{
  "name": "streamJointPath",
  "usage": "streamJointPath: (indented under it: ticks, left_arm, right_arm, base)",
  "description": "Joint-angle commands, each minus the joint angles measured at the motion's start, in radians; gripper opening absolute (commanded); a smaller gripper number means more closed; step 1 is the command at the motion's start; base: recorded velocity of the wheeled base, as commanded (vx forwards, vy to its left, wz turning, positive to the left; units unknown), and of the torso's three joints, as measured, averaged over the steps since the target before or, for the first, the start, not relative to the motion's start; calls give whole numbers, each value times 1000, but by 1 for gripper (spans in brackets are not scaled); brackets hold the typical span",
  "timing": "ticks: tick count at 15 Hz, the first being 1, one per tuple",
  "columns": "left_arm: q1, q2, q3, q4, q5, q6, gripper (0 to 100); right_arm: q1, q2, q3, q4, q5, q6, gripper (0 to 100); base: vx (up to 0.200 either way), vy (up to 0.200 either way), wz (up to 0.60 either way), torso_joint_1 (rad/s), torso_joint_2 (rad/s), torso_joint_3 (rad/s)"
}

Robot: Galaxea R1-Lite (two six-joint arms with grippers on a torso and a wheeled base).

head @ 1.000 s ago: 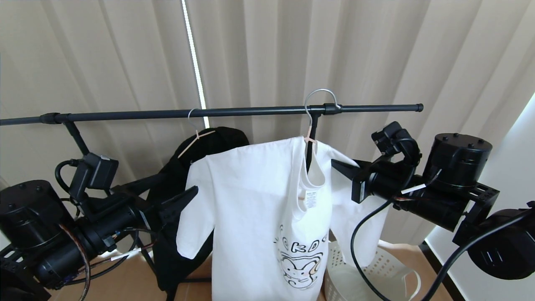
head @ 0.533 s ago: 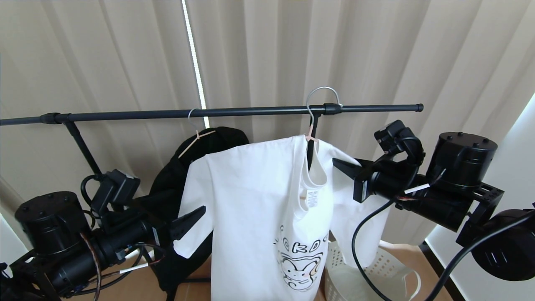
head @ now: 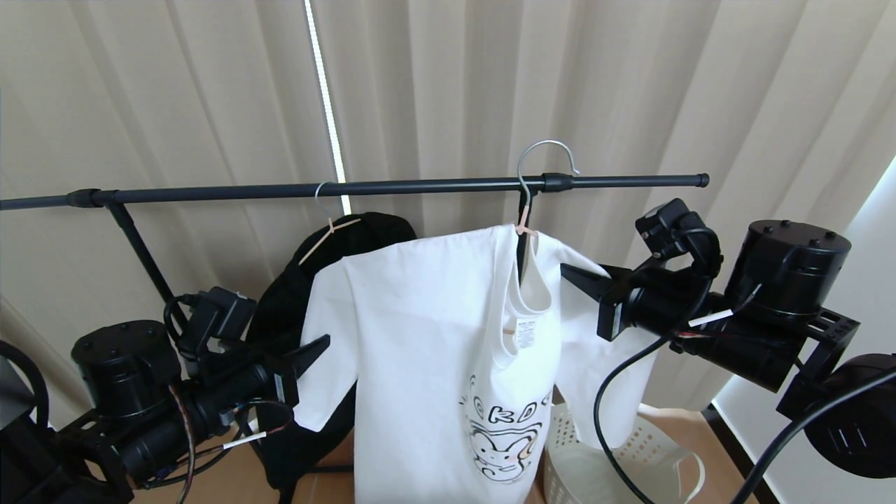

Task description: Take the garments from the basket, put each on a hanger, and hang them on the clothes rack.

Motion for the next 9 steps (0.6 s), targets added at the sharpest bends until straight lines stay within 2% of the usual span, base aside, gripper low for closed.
streamJointPath:
  ticks: [1, 9]
  left_arm:
    - [-1, 11, -3, 0, -2, 0, 0]
    - [10, 29, -3, -3, -2, 9, 0]
  right_arm:
    - [1, 0, -1, 0, 0, 0, 0]
    - [-13, -13, -13, 0, -1, 0, 0]
  base:
    - [0, 0, 0, 0, 0, 0]
    - [0, 0, 0, 0, 0, 0]
